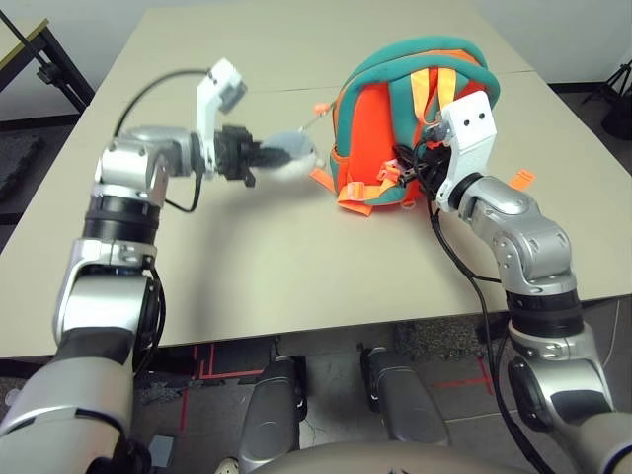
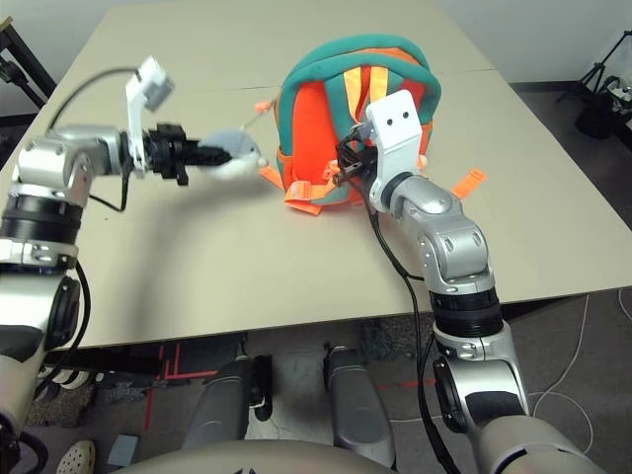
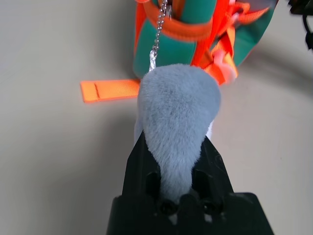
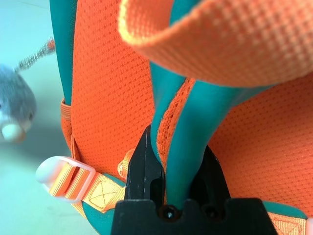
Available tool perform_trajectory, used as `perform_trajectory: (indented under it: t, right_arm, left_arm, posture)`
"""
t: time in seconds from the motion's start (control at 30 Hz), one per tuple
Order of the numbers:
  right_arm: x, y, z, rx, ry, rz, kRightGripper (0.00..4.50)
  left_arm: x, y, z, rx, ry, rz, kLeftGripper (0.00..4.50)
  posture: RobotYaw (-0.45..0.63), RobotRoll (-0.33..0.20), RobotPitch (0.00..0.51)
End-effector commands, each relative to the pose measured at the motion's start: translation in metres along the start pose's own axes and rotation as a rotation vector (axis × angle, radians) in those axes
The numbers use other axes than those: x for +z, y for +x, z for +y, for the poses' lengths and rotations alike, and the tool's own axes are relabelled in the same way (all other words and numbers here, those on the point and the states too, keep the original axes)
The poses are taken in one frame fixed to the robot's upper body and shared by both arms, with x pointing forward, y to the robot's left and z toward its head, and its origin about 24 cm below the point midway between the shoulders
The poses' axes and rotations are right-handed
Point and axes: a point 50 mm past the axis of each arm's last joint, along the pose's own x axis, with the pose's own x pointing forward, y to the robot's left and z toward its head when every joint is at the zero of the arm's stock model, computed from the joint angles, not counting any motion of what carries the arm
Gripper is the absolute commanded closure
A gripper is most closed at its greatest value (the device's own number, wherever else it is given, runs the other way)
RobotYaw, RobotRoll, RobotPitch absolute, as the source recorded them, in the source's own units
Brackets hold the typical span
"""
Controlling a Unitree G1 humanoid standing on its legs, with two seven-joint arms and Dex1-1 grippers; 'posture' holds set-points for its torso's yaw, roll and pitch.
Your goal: Put the pencil case into the backpack and zip it.
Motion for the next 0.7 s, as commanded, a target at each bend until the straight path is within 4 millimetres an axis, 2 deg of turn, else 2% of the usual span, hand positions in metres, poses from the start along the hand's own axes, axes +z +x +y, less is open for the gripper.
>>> perform_trajectory:
  t: [0.03, 0.23, 0.37, 0.5, 0.67, 0.7]
  right_arm:
    - [-0.011, 0.004, 0.001, 0.02, 0.014, 0.055, 4.31]
    - [-0.011, 0.006, 0.002, 0.028, 0.01, 0.053, 4.31]
    - [-0.01, 0.006, 0.002, 0.029, 0.006, 0.05, 4.31]
    - [-0.009, 0.005, 0.001, 0.026, 0.001, 0.049, 4.31]
    - [-0.009, 0.005, 0.001, 0.026, 0.003, 0.047, 4.31]
    - [-0.009, 0.005, 0.001, 0.029, 0.01, 0.046, 4.31]
  left_arm:
    - [-0.027, 0.01, 0.005, 0.018, -0.091, 0.062, 4.1]
    - [-0.051, 0.037, 0.006, 0.012, -0.123, 0.109, 4.1]
    - [-0.053, 0.05, 0.004, 0.003, -0.113, 0.117, 4.1]
    - [-0.041, 0.052, 0.006, 0.009, -0.112, 0.064, 4.1]
    - [-0.022, 0.046, 0.006, -0.01, -0.128, -0.032, 4.1]
    - [-0.018, 0.043, 0.006, -0.011, -0.125, -0.048, 3.75]
  posture:
    - [-0.12, 0.0, 0.148]
    - [-0.12, 0.0, 0.141]
    - [-0.13, 0.0, 0.137]
    - [-0.14, 0.0, 0.135]
    - [-0.14, 0.0, 0.138]
    - [-0.14, 0.0, 0.138]
